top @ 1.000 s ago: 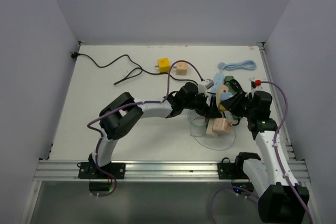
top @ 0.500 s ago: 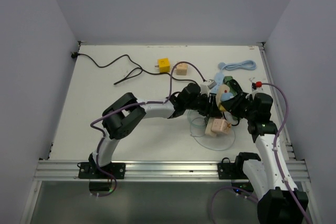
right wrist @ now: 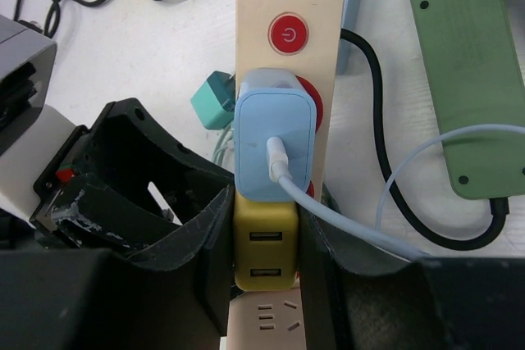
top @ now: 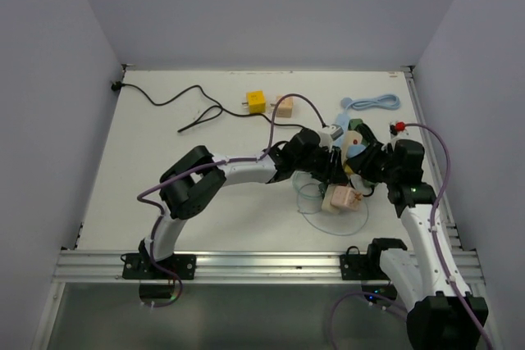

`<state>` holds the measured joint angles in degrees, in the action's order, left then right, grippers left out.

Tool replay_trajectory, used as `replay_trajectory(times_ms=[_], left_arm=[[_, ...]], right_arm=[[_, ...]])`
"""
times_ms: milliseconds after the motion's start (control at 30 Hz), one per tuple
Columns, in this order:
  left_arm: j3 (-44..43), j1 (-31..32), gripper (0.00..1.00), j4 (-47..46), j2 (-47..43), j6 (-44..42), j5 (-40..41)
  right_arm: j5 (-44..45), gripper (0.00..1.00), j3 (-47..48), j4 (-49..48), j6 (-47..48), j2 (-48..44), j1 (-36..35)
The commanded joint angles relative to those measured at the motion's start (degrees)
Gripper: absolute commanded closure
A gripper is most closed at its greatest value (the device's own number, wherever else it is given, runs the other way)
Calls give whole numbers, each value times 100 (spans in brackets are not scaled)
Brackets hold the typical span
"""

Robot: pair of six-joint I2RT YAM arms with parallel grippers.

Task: Pull the plug off the socket

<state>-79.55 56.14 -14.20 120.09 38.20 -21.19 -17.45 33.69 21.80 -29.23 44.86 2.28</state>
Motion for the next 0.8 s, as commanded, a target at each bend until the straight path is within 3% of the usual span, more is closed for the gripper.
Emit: replay_trajectory(times_ms=[0, 133, 300, 500, 767], left_arm=[[-306, -77, 100, 935, -65, -655, 869], [-544, -42, 100, 1409, 58, -770, 1178], [-659, -24, 100, 1727, 181, -840, 1241], [184, -200, 100, 393, -108, -306, 215], [940, -621, 100, -1145, -302, 372, -824]], right_arm=[[425, 100, 681, 192, 287, 110, -184], [1048, 100, 919, 482, 304, 400, -771], [1297, 100, 1008, 650, 269, 427, -914], [1052, 100, 753, 439, 24, 287, -826], [111, 100, 595, 184, -196, -4, -62]])
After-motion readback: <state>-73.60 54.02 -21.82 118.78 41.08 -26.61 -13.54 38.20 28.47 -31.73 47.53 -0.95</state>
